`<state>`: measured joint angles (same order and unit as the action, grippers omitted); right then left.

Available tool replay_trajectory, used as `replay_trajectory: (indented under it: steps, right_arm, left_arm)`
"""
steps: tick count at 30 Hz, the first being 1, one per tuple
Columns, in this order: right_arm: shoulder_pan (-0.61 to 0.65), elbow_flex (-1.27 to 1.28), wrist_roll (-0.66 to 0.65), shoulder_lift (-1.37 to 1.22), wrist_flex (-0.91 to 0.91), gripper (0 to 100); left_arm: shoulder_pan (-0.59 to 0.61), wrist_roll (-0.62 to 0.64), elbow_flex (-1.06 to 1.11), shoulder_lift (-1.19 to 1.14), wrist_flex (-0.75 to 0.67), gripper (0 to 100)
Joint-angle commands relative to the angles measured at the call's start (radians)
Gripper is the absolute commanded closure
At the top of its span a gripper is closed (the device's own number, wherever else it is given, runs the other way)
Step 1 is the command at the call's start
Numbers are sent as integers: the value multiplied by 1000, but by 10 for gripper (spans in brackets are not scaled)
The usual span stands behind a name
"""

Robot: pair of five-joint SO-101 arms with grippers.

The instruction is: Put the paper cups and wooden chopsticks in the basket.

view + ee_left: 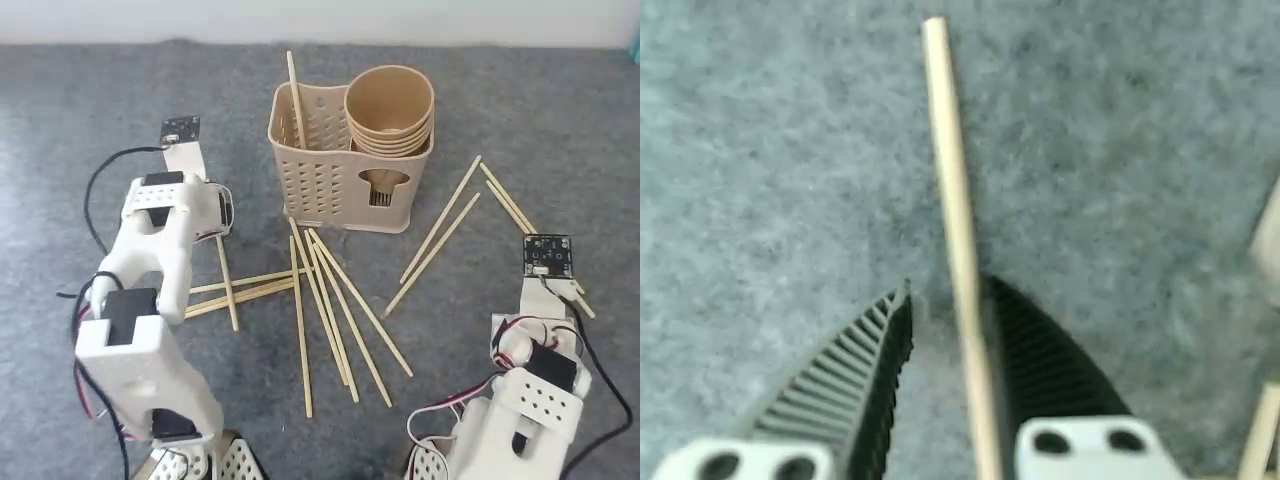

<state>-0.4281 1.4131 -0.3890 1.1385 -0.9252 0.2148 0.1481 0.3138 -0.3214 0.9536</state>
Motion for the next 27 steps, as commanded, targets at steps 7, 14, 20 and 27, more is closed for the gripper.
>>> replay_trajectory:
  steps: [7, 14, 20, 27]
  right_arm:
    - [-2, -6, 5, 22, 22, 894]
    - [-2, -2, 5, 22, 25, 894]
    - [-2, 6, 5, 22, 31, 894]
    - [-2, 6, 5, 22, 31, 894]
  left_arm:
    - [-32, 6, -54, 0, 12, 990]
    - [-35, 11, -58, 138, 69, 990]
    - [-37, 5, -54, 517, 181, 990]
    - [-94, 5, -59, 997, 195, 990]
